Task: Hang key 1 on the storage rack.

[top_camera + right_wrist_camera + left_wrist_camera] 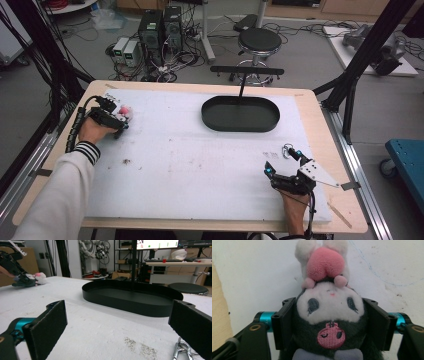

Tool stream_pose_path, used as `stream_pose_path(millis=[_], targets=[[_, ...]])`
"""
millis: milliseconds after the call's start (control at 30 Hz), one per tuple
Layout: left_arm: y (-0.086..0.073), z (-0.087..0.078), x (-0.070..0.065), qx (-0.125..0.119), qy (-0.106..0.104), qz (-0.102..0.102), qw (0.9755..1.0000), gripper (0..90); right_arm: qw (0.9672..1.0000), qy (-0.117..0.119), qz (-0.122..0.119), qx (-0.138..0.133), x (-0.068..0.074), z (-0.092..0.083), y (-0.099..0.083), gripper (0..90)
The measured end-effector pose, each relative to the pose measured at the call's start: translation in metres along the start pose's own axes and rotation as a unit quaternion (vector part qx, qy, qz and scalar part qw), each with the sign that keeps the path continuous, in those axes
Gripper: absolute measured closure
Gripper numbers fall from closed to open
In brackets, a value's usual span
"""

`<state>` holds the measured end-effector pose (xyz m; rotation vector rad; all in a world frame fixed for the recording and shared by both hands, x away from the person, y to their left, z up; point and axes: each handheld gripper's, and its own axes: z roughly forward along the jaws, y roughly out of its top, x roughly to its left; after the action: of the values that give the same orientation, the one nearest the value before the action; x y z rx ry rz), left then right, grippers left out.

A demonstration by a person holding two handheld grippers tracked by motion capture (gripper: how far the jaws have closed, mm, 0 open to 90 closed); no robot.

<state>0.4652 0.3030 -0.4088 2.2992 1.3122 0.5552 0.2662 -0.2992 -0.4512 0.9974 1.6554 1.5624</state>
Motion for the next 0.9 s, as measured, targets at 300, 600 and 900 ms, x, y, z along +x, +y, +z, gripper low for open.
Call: stream_pose_path(millis=[300, 600, 900], targets=[[0.000, -0.003, -0.004, -0.003, 0.007, 0.025, 0.9997, 41.4, 1.0000, 0.001, -0.003, -0.001, 0.000, 0.000, 0.000, 1.2], [0.002, -0.013, -0.006, -0.031, 0.005, 0.034, 0.9989, 42.5, 1.0000, 0.004, -0.001, 0.002, 0.000, 0.001, 0.000, 1.2], [0.005, -0.040, -0.016, -0.085, -0.032, 0.050, 0.9946, 42.5, 0.9998, 0.001, 0.004, 0.019, -0.001, 0.004, 0.002, 1.3]])
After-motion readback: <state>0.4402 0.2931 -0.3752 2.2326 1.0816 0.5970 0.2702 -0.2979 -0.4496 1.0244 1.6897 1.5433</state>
